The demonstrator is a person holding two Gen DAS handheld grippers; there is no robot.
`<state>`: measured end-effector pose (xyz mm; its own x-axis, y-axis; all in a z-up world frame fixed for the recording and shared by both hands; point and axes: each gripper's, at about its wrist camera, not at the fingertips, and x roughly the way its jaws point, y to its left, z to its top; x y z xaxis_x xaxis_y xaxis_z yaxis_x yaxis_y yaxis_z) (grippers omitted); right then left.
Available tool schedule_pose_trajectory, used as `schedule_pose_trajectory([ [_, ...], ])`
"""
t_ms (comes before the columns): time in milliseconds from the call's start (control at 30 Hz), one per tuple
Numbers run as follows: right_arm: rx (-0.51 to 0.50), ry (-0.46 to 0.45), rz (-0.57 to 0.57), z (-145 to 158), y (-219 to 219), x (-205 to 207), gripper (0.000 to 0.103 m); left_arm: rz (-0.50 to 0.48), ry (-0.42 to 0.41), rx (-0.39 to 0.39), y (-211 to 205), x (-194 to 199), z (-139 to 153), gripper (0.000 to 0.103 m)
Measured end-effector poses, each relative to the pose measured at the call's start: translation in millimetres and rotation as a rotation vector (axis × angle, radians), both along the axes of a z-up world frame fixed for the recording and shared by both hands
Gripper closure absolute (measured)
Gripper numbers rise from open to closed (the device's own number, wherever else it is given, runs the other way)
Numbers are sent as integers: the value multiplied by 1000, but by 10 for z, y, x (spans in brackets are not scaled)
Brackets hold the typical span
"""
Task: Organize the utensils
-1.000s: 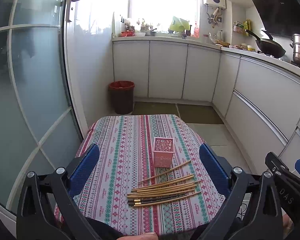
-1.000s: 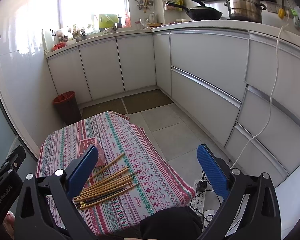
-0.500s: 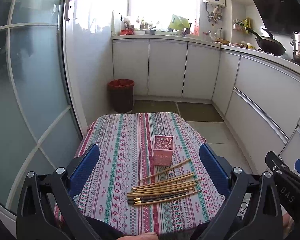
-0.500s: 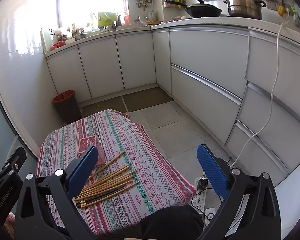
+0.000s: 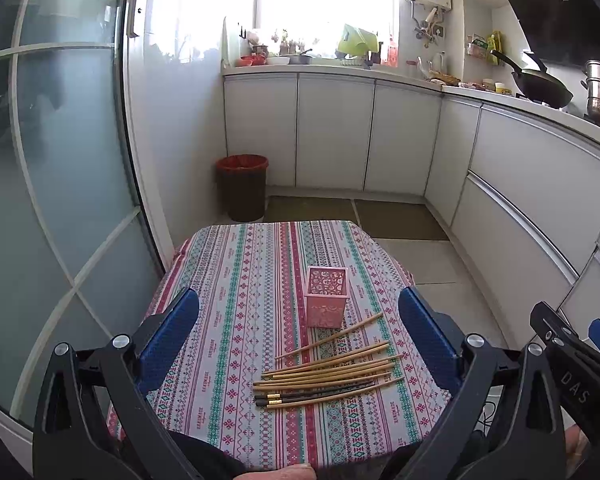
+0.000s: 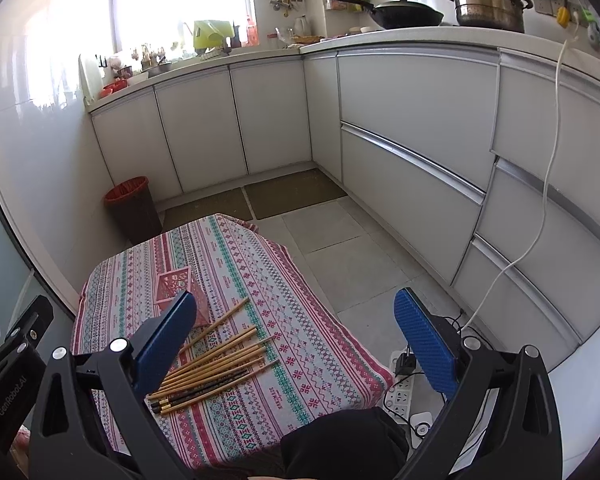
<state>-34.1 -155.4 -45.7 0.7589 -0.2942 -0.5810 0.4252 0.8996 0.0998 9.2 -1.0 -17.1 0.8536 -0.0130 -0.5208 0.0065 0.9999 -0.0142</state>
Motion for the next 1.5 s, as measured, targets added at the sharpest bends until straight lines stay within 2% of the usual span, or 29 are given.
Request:
schedule_pose_trajectory([
  [1500, 7, 28, -2, -45, -4, 38, 7, 0, 31, 4, -27, 54, -39, 7],
])
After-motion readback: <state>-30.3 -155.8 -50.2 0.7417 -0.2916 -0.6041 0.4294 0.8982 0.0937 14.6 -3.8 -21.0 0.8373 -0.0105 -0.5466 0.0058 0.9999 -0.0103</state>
